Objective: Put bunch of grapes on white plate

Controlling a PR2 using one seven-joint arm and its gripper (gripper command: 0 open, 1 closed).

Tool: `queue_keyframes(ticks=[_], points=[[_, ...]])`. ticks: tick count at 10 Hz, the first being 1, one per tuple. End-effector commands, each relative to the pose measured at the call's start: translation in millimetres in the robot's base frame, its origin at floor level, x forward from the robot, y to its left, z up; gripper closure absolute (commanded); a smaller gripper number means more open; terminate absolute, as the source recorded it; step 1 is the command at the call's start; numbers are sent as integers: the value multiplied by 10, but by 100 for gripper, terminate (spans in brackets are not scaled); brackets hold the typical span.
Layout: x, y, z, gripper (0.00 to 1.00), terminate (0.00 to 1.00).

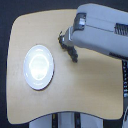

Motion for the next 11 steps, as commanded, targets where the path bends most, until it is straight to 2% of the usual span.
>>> queue_keyframes(ticks=[1, 5, 8, 10, 11], points=[[330, 552, -429, 0, 0], [449, 917, -839, 0, 0], [505, 683, -1067, 0, 0], [390, 586, -1254, 0, 0], [411, 534, -1293, 0, 0]])
